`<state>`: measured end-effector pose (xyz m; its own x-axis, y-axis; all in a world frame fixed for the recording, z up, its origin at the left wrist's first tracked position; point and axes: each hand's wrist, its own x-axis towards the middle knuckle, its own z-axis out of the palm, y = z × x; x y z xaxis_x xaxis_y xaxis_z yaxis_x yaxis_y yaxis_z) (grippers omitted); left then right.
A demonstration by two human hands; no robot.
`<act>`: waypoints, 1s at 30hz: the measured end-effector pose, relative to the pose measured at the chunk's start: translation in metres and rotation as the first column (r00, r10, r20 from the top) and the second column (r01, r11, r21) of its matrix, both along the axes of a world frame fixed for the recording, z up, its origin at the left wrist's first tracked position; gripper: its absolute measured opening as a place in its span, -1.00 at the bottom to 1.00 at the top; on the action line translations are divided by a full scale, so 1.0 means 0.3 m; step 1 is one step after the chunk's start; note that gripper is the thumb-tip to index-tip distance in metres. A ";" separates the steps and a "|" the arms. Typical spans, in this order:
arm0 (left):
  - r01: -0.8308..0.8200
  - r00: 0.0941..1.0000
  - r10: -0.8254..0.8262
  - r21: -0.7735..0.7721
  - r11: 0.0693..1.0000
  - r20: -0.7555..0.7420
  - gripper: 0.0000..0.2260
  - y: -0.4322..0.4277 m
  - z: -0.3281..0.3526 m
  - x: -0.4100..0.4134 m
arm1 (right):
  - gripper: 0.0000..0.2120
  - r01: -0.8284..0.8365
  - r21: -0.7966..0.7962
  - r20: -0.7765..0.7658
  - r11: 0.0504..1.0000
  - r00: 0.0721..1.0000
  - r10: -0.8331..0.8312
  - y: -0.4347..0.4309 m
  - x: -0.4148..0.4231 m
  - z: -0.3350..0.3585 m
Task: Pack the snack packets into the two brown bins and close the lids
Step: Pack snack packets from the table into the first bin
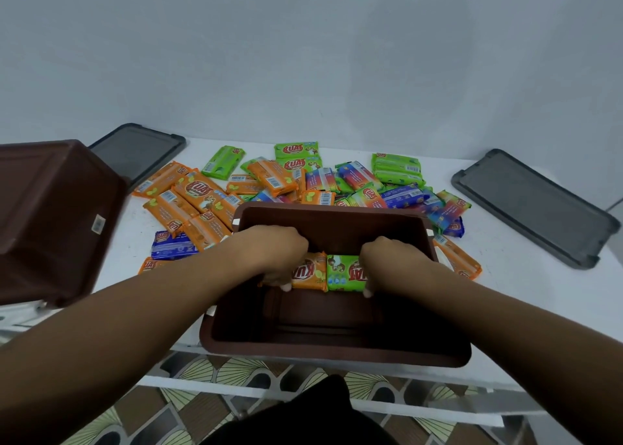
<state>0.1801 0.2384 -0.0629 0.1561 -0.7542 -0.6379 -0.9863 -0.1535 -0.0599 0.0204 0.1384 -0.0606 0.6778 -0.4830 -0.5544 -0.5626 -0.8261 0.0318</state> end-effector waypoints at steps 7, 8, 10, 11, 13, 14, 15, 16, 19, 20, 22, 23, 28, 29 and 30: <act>-0.057 0.946 -0.040 -0.286 0.956 -0.323 -0.89 0.013 0.111 0.069 | -0.84 -0.005 0.208 0.358 0.978 0.931 -0.072 -0.035 0.012 0.060; -0.098 0.927 -0.036 -0.334 0.938 -0.374 -0.92 0.016 0.127 0.076 | -0.85 -0.009 0.234 0.431 0.972 0.897 -0.096 -0.033 0.016 0.079; -0.172 0.892 -0.029 -0.399 0.901 -0.451 -0.97 0.024 0.156 0.096 | -0.90 -0.014 0.290 0.556 0.957 0.817 -0.156 -0.025 0.032 0.111; -0.195 0.882 -0.031 -0.423 0.885 -0.471 -0.97 0.030 0.169 0.110 | -0.93 -0.026 0.311 0.599 0.950 0.782 -0.175 -0.019 0.045 0.126; -0.218 0.870 -0.044 -0.463 0.859 -0.491 -0.97 0.048 0.194 0.146 | -0.98 -0.069 0.328 0.664 0.942 0.727 -0.178 -0.007 0.078 0.150; -0.228 0.866 -0.046 -0.476 0.849 -0.498 -0.97 0.060 0.207 0.164 | -0.99 -0.091 0.331 0.686 0.939 0.707 -0.173 -0.001 0.097 0.162; -0.241 0.862 -0.045 -0.487 0.839 -0.505 -0.97 0.074 0.218 0.182 | -0.98 -0.110 0.329 0.704 0.938 0.690 -0.166 0.006 0.114 0.171; -0.256 0.859 -0.042 -0.500 0.827 -0.510 -0.97 0.092 0.230 0.206 | -0.98 -0.126 0.323 0.717 0.938 0.679 -0.156 0.016 0.138 0.178; -0.301 0.847 -0.035 -0.533 0.791 -0.531 -0.95 0.126 0.258 0.255 | -0.97 -0.141 0.299 0.741 0.944 0.658 -0.137 0.023 0.188 0.188; -0.314 0.851 -0.031 -0.554 0.771 -0.525 -0.95 0.138 0.266 0.277 | -0.97 -0.138 0.293 0.747 0.946 0.651 -0.137 0.025 0.211 0.191; -0.334 0.865 -0.018 -0.602 0.725 -0.501 -0.95 0.154 0.277 0.321 | -0.96 -0.118 0.278 0.753 0.953 0.643 -0.140 0.021 0.255 0.197; -0.346 0.870 -0.006 -0.622 0.703 -0.492 -0.95 0.163 0.283 0.347 | -0.95 -0.105 0.260 0.755 0.960 0.642 -0.134 0.020 0.281 0.202; -0.387 0.872 0.029 -0.652 0.652 -0.488 -0.96 0.181 0.297 0.465 | -0.96 -0.028 0.198 0.745 0.980 0.653 -0.132 0.006 0.393 0.223; -0.389 0.873 0.032 -0.655 0.648 -0.487 -0.96 0.178 0.294 0.483 | -0.97 -0.012 0.202 0.741 0.979 0.655 -0.145 0.001 0.411 0.225; -0.392 0.872 0.033 -0.656 0.645 -0.488 -0.97 0.172 0.288 0.499 | -0.98 0.005 0.211 0.736 0.977 0.658 -0.163 -0.004 0.428 0.227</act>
